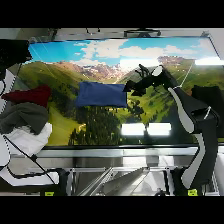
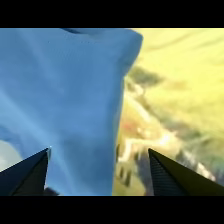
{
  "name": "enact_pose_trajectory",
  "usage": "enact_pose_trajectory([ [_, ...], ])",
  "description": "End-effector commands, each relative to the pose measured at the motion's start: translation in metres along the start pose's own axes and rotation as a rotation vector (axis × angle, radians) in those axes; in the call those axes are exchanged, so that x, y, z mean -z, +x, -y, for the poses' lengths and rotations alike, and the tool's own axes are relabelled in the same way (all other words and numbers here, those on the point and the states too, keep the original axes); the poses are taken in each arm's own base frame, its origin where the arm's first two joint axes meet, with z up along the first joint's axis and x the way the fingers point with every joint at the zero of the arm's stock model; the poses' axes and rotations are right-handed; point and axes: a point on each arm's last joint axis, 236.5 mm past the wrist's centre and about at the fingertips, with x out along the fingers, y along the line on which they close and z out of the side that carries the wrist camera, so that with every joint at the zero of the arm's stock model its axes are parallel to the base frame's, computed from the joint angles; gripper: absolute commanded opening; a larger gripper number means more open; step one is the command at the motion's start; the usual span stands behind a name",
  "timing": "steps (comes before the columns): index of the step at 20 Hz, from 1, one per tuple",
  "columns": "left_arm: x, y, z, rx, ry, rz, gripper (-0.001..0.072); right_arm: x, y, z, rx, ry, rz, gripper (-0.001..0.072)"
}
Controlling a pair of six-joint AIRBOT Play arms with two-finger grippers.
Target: Fold the shirts.
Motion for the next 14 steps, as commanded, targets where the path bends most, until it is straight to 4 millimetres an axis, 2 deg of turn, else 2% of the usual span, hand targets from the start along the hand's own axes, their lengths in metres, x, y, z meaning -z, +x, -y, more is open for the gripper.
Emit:
enact_pose_trajectory([
  [1,0.003,0.0,0.001,0.006,-0.001,-0.012,0.0017,0.006,0.034,-0.012,-0.058,0.008,-0.012,0.0687],
  [4,0.003,0.0,0.001,0.007,-0.001,-0.011,0.0017,-0.005,0.037,-0.047,-0.202,0.002,0.042,0.0681],
  [5,0.003,0.0,0.001,0.007,-0.001,-0.011,0.0017,-0.009,0.035,-0.058,-0.249,0.003,0.056,0.0547],
  [6,0.003,0.0,0.001,0.007,-0.001,-0.011,0.0016,-0.013,0.03,-0.07,-0.303,0.003,0.071,0.0237],
  [7,0.003,0.0,0.001,0.007,-0.001,-0.011,0.0016,-0.018,0.023,-0.079,-0.346,0.012,0.087,0.0104],
  [8,0.003,0.0,0.001,0.007,-0.001,-0.011,0.0017,-0.024,0.015,-0.085,-0.371,0.02,0.106,0.0048],
  [9,0.003,0.0,0.001,0.007,-0.001,-0.011,0.0016,-0.032,0.005,-0.088,-0.375,0.007,0.13,0.0022],
  [10,0.003,0.0,0.001,0.007,-0.001,-0.011,0.0016,-0.041,-0.011,-0.093,-0.382,-0.005,0.166,0.0022],
  [11,0.003,0.0,0.001,0.007,-0.001,-0.011,0.0017,-0.056,-0.034,-0.099,-0.389,-0.018,0.222,0.0021],
  [13,0.003,0.0,0.001,0.007,-0.001,-0.011,0.0016,-0.092,-0.101,-0.106,-0.4,-0.023,0.383,0.002],
  [14,0.003,0.0,0.001,0.007,-0.001,-0.011,0.0016,-0.111,-0.145,-0.106,-0.406,-0.007,0.482,0.002],
])
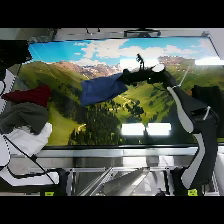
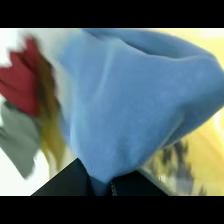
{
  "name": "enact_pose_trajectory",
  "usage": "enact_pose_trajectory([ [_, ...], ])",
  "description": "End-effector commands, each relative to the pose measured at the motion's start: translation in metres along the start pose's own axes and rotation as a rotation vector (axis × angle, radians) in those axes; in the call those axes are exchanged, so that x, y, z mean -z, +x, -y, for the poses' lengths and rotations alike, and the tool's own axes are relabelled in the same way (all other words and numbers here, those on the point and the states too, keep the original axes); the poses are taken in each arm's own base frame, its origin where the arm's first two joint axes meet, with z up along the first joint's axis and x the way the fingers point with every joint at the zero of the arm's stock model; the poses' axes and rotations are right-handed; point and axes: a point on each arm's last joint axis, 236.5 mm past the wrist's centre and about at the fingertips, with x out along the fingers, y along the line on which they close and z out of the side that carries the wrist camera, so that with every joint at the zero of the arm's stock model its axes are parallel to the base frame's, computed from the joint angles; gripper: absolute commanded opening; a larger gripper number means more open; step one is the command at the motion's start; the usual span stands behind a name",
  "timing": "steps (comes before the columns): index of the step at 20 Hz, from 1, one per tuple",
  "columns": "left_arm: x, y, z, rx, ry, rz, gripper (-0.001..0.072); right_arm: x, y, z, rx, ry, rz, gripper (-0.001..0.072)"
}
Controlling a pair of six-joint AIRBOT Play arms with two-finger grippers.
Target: Fold the shirts.
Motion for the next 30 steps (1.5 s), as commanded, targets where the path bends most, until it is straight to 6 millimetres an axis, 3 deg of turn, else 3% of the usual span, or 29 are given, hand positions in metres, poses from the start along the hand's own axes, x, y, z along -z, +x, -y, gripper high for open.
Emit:
enact_pose_trajectory([
  [1,0.001,0.0,0.0,0.003,-0.001,-0.004,0.0016,-0.09,-0.099,-0.046,-0.04,-0.002,0.3,0.002],
  [2,0.001,0.0,0.0,0.003,-0.001,-0.004,0.0016,-0.115,-0.143,-0.053,-0.039,0.02,0.401,0.002],
  [4,0.001,0.0,0.0,0.003,-0.001,-0.005,0.0017,-0.145,-0.23,-0.054,-0.012,0.073,0.553,0.002],
  [7,0.001,0.0,0.0,0.003,-0.001,-0.005,0.0016,-0.14,-0.344,-0.019,0.174,0.197,0.663,0.0019],
  [9,0.001,0.0,0.0,0.003,-0.001,-0.005,0.0016,-0.112,-0.417,0.02,0.378,0.305,0.705,0.002],
  [11,0.001,0.0,0.0,0.003,-0.001,-0.006,0.0016,-0.069,-0.484,0.06,0.607,0.408,0.716,0.0019],
  [12,0.002,0.0,0.0,0.003,-0.001,-0.006,0.0016,-0.037,-0.511,0.084,0.747,0.482,0.69,0.0019],
  [14,0.001,0.0,0.0,0.003,-0.001,-0.006,0.0016,0.035,-0.545,0.129,0.992,0.647,0.583,0.0019],
  [16,0.002,0.0,0.0,0.002,-0.002,-0.007,0.0016,0.093,-0.55,0.165,1.102,0.764,0.475,0.0019],
  [19,0.004,0.0,-0.003,-0.01,-0.008,-0.016,0.0016,0.161,-0.521,0.21,1.094,0.923,0.388,0.002],
  [21,0.004,0.0,-0.003,-0.01,-0.008,-0.016,0.0016,0.195,-0.504,0.232,1.085,1.018,0.372,0.0021],
  [23,0.004,0.001,-0.003,-0.008,-0.009,-0.018,0.0016,0.212,-0.493,0.243,1.08,1.056,0.348,0.0027],
  [24,0.005,0.003,-0.003,-0.004,-0.01,-0.021,0.0016,0.215,-0.491,0.246,1.08,1.062,0.339,0.0118],
  [26,0.007,0.006,-0.004,0.004,-0.014,-0.027,0.0016,0.218,-0.49,0.24,1.077,0.998,0.263,0.0703],
  [28,0.01,0.012,-0.003,0.016,-0.02,-0.038,0.0016,0.212,-0.497,0.227,1.078,0.955,0.229,0.0696],
  [30,0.014,0.02,-0.003,0.034,-0.028,-0.053,0.0015,0.193,-0.514,0.204,1.078,0.928,0.261,0.0696],
])
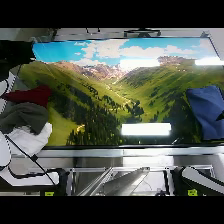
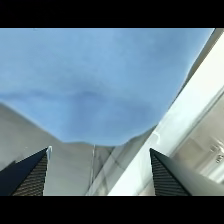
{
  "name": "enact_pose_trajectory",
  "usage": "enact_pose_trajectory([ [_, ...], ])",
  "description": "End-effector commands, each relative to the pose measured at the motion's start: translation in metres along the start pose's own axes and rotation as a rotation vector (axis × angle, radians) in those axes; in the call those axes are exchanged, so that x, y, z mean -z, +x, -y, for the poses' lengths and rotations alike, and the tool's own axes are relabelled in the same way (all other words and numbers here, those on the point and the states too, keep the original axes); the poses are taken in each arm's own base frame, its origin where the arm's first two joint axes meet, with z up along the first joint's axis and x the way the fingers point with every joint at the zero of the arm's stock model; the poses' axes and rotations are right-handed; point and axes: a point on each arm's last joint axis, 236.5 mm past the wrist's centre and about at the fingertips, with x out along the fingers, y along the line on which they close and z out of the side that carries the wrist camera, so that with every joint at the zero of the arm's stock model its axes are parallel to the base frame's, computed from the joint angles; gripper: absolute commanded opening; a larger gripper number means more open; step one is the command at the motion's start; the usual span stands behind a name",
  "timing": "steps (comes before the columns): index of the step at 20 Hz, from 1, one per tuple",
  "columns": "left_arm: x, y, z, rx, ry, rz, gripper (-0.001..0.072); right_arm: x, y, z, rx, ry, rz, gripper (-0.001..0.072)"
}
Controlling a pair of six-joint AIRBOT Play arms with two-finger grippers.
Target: Fold the shirts.
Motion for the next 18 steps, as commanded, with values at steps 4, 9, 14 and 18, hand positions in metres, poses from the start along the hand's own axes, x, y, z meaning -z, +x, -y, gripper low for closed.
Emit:
enact_pose_trajectory([
  [4,0.007,0.017,0.0,0.035,-0.017,-0.029,0.0015,-0.026,-0.112,-0.072,-0.282,-0.079,0.156,0.054],
  [9,-0.003,0.013,-0.01,-0.024,-0.068,0.011,-0.0004,0.018,-0.172,-0.179,-0.663,-0.339,0.192,0.0022],
  [14,0.059,0.02,-0.033,-0.33,-0.134,-0.11,-0.0004,0.162,-0.137,-0.222,-0.669,-0.83,0.073,0.0019],
  [18,0.178,0.01,-0.056,-0.589,-0.284,-0.244,-0.0003,0.297,-0.075,-0.187,-0.682,-1.146,-0.04,0.0022],
])
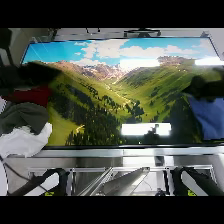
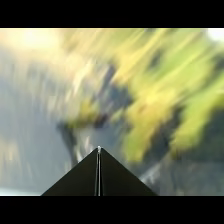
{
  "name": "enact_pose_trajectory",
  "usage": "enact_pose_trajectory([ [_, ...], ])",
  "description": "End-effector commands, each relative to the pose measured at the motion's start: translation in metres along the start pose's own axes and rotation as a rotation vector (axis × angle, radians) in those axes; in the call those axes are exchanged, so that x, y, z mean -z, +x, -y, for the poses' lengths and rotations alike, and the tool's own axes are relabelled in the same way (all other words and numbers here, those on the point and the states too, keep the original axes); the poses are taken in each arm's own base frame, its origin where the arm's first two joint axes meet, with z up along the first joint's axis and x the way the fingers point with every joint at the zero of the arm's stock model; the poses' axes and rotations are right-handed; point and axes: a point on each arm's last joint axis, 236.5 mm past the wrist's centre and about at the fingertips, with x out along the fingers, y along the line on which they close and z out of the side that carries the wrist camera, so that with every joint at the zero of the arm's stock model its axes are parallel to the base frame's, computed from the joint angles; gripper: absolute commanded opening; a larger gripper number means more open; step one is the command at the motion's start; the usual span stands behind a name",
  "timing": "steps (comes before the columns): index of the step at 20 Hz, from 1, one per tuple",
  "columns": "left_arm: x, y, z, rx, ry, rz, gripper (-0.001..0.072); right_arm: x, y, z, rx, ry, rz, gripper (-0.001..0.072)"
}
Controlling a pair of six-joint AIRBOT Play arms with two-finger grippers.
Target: Fold the shirts.
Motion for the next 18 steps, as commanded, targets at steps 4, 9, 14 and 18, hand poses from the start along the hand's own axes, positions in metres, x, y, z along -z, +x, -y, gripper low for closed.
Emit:
enact_pose_trajectory([
  [4,0.14,0.013,-0.073,-0.335,-0.201,-0.026,0.0017,0.15,0.076,-0.035,-0.102,-0.269,-0.213,0.0022],
  [9,0.167,0.016,-0.075,-0.33,-0.242,-0.029,0.0015,0.156,0.078,-0.038,-0.112,-0.264,-0.237,0.0021],
  [14,0.163,0.015,-0.071,-0.349,-0.2,-0.001,0.0015,0.156,0.079,-0.038,-0.111,-0.263,-0.238,0.0021],
  [18,0.163,0.015,-0.064,-0.353,-0.169,0.006,0.0015,0.156,0.079,-0.038,-0.111,-0.263,-0.238,0.0022],
])
